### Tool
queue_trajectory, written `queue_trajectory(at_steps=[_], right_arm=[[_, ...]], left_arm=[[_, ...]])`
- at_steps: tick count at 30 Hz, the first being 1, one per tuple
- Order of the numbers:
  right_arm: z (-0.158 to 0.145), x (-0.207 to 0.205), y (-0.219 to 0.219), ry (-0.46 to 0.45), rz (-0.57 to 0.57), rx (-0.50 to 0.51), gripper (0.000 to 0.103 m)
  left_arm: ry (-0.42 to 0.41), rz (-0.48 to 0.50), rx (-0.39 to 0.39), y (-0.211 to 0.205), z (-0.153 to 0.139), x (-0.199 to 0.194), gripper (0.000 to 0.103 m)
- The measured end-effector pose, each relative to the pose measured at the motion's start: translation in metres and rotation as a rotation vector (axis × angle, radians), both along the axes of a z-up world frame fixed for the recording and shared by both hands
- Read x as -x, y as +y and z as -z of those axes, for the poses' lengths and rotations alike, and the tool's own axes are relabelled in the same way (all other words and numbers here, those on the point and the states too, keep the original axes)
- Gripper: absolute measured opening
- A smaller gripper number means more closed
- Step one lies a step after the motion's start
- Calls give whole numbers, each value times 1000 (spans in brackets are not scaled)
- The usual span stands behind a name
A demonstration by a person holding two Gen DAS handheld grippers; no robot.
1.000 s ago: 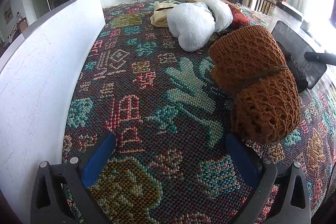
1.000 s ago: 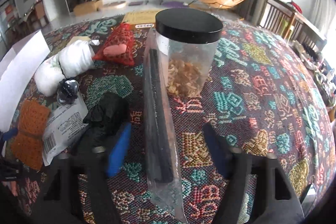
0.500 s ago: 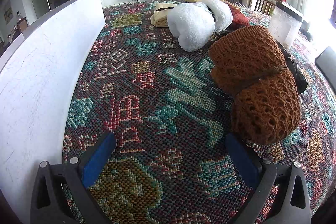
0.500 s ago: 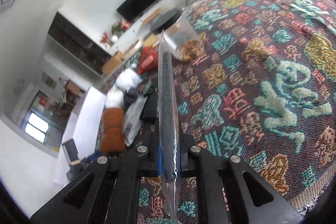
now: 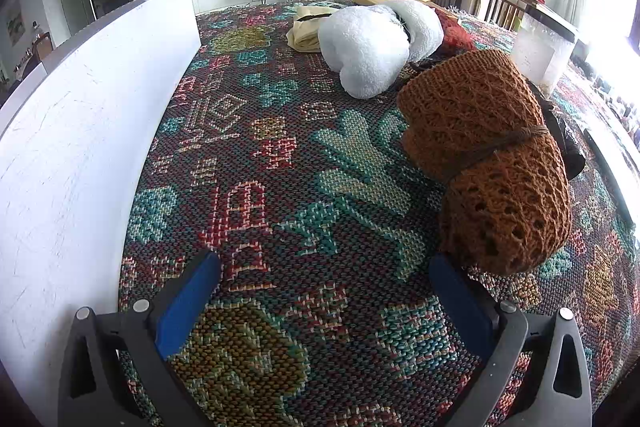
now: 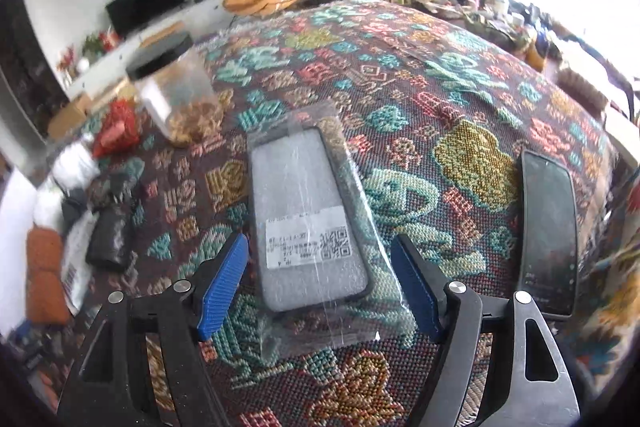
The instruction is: Organize soft objects
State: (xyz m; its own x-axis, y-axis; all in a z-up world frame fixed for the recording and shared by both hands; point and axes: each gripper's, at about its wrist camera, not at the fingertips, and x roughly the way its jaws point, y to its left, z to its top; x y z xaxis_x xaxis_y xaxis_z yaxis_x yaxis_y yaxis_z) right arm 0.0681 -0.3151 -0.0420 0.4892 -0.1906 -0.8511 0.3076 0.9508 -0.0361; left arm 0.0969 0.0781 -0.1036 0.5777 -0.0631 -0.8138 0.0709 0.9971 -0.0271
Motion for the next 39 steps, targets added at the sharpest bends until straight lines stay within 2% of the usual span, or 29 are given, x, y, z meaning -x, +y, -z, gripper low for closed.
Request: queue_trajectory(at_steps=[2,6,9,12,14,17,20,23,24,26,30,35,39], right_arm=[[12,5,13,101,-52,29,77],[25,34,20,150,-114,-16,77],[38,25,7,180,-91,-69,77],[28,5,-10,83,-44,-85,78],[30,-12,-20,58,-6,-69,78],[27,-11,-23,40,75,-192,78],[11,16,5,-37,91,-199,77],[14,31,47,-41,29,-247,77],[20,25,59,-31,-2,-254,77],[31,15,81,-1,-58,-210,77],[41,7,105,-19,-101,-22,78],[42,9,113,-61,-100,10,85],[42,11,116,-73,-94,12,86]], left_arm=[[0,0,0,0,0,0,103],[0,0,0,0,0,0,103],[0,0,0,0,0,0,103],[0,0,0,0,0,-1,103],[0,0,0,0,0,-1,103],[0,-1,1,0,1,-1,103],[0,0,0,0,1,-1,103],[0,-1,0,0,0,-2,103],[0,-1,0,-1,0,-2,103],[0,-1,0,-1,0,-2,103],[0,-1,0,-1,0,-2,103],[0,-1,1,0,1,-2,103],[0,-2,-1,-1,1,-2,103]])
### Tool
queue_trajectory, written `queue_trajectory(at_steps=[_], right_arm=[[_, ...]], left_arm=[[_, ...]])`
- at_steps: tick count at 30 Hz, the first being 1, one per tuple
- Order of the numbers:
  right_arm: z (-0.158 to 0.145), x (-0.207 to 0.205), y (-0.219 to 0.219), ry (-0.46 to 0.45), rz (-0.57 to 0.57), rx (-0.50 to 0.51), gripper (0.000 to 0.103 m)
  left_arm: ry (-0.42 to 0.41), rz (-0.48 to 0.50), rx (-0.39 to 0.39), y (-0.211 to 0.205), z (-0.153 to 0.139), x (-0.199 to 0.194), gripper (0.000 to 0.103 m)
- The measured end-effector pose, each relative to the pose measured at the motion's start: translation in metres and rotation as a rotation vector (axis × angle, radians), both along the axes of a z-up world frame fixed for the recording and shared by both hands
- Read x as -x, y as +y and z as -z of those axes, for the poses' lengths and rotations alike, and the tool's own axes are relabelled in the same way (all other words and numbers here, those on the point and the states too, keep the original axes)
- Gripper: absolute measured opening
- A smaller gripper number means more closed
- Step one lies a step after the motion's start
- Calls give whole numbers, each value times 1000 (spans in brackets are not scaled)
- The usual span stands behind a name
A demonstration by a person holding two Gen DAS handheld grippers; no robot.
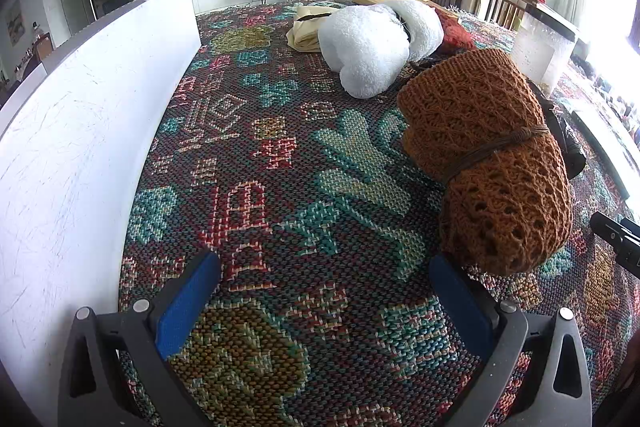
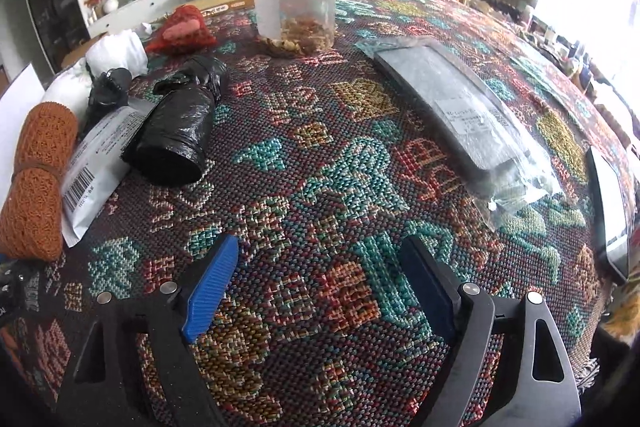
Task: Organize soft objects
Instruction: 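Grasp the brown knitted mesh bundle with the left tool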
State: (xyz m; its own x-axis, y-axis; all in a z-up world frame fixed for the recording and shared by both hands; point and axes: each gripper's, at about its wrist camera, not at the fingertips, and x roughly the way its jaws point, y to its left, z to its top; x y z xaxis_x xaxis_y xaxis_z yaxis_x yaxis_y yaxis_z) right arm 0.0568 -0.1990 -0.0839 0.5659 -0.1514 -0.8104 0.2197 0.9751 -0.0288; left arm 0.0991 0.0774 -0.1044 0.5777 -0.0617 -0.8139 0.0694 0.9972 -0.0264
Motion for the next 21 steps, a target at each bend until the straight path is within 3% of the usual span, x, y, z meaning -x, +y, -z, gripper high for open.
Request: queue_trajectory(at_steps=[21], right_arm=[[2,-2,-1,-3,-1,1,86]], left_arm=[[0,-1,1,0,1,-1,103]])
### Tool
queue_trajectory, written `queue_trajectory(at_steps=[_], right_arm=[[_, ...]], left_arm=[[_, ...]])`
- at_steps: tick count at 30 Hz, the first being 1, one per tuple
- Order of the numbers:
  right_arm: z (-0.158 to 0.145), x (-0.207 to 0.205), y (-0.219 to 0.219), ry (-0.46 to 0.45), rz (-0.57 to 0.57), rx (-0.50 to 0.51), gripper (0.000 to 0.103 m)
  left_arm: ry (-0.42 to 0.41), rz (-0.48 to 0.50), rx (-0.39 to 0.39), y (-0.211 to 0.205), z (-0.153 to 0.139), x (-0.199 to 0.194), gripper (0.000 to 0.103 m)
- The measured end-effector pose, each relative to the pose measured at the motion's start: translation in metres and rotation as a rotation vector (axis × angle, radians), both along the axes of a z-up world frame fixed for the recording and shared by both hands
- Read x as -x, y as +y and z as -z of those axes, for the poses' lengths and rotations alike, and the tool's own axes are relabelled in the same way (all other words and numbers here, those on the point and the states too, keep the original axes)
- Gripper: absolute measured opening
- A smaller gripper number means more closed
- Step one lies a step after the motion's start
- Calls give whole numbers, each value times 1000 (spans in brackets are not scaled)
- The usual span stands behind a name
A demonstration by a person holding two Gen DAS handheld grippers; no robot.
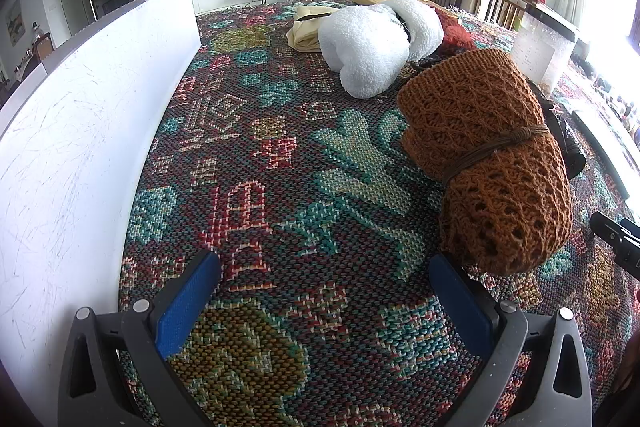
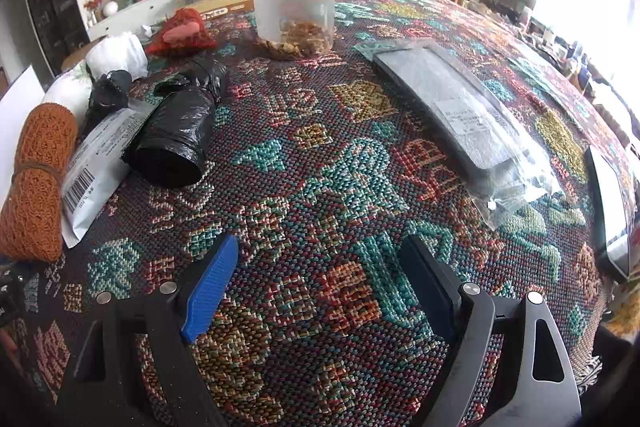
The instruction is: Organize soft objects
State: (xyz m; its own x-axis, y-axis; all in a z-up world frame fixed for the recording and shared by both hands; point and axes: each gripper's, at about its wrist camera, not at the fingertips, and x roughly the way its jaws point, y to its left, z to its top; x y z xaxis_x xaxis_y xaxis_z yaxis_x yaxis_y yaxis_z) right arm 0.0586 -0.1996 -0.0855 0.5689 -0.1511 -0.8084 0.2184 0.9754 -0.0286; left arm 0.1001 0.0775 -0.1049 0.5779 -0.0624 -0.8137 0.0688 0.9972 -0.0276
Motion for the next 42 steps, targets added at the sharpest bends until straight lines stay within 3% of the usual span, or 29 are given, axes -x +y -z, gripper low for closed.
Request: queue_trajectory(at_steps=[15,18,20,22,24,27,31,32,33,35,36,40,42], right_arm=[[0,1,1,-3,-1,1,86],[0,1,2,-3,-1,1,86],[0,2,4,-3,0,1,86],[1,-2,-5,-4,-1,0,86],[1,-2,-4,-4,-1,0,87],[1,-2,-4,-4,-1,0,87],[1,-2,-4,-5,-2,-1,87],[1,-2,-3,-5,-3,-1,87],[0,-3,-5,-6,-4,-2,87],[0,-4,-5,-6,-4,-2,87],[-1,-4,-5,-6,-4,-2,87],[-2,-5,-7,-1,-12,-19,87],[-10,-5,-13,-11,-61,-110,87]], left_arm=[[1,-2,11,2,-1,1,103],[-9,-42,135,16,-10,19,103],[-65,-93,234,28,-21,44,103],[-147,-106,278,27,-37,63,103],[-179,-50,290,12,-54,60,103],[-141,50,272,-24,-70,27,103],[11,77,227,-61,-49,-23,103],[27,70,222,-63,-43,-30,96],[40,56,224,-62,-39,-33,66],[60,44,281,-50,-37,-31,66],[47,38,266,-44,-42,-25,66],[33,83,21,-35,-63,5,67],[67,90,-66,-32,-56,15,71]])
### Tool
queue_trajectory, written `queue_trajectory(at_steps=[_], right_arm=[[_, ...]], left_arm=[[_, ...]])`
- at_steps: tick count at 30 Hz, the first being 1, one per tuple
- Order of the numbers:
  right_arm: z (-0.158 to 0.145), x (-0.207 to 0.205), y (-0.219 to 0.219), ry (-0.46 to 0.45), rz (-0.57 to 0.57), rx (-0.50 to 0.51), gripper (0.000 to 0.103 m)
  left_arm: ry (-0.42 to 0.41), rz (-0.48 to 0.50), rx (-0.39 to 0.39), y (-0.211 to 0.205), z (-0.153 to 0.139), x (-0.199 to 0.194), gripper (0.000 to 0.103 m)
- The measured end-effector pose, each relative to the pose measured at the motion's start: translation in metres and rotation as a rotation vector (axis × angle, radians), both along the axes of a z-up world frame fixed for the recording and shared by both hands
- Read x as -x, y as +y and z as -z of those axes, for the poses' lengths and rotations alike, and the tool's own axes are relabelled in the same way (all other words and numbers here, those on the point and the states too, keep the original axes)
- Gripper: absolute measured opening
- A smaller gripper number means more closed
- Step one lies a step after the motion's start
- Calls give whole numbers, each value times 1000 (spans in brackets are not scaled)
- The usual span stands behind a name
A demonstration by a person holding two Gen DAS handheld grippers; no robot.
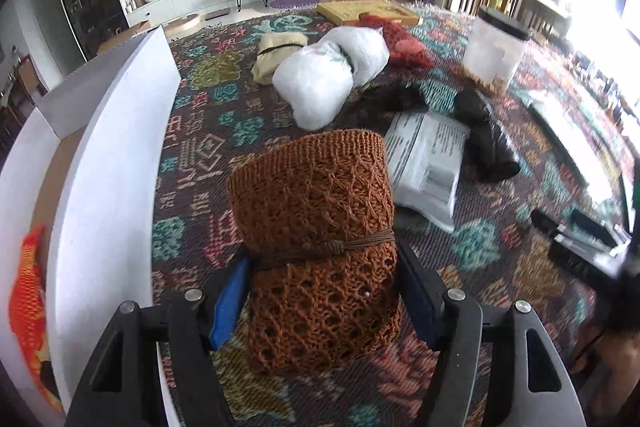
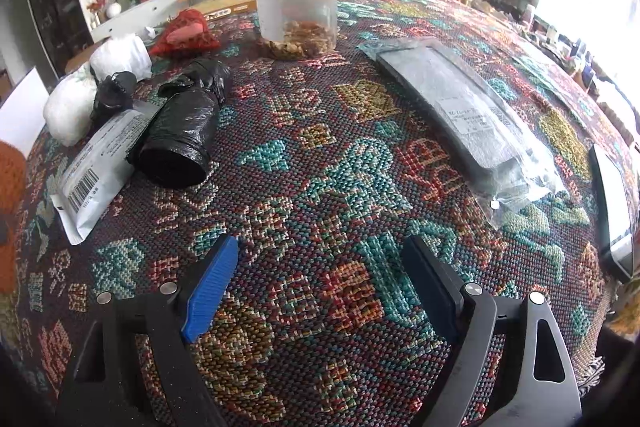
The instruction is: Organize soft objects
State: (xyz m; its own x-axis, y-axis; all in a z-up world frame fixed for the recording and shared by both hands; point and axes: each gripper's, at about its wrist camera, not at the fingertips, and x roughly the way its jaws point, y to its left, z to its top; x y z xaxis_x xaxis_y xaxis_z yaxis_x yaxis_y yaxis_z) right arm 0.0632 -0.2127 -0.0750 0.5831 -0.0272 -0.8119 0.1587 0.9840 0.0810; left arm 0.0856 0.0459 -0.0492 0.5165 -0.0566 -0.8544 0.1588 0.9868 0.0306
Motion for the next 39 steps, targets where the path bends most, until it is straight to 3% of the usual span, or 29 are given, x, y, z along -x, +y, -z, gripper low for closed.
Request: queue_trajectory(at_steps=[1,3,6,9,13,16,27,31,33,35,37,38,39], right_arm=[[-9,2,-6,-33,-26,-51,85],[-36,3,-22,-116,-41,-48,85],[-71,-19,-75,-174,-18,-22,86],[-73,-70,-143,-69,-15,-94,86],[-30,-124,-189,166,-62,-175,86],[-14,-132,-183,205,-108,-192,86],[13,-144,-132,375,-255,73,92],[14,-149,-131,382,-218,59,93],[13,-150,-132,373,-196,60,89],[5,-146,-137,344,-164,41,77],[-4,-136,-156,312,-107,-66,77],[-7,-131,-165,297,-83,-120,77],[-10,-125,-174,286,-60,-175,77]], left_arm=[[15,-5,-29,2,9,2,72],[48,-9,-55,11,31,1,76],[62,-51,7,26,46,3,83],[60,-66,45,30,48,3,85],[52,-70,56,32,50,7,86],[63,-58,76,34,47,8,86],[37,-29,133,27,13,15,86],[55,-26,82,19,22,7,88],[63,-18,46,15,28,3,90],[71,-20,33,15,34,-1,90],[76,-26,46,17,37,-6,90],[78,-37,55,19,39,-9,88],[75,-60,61,23,39,-10,71]])
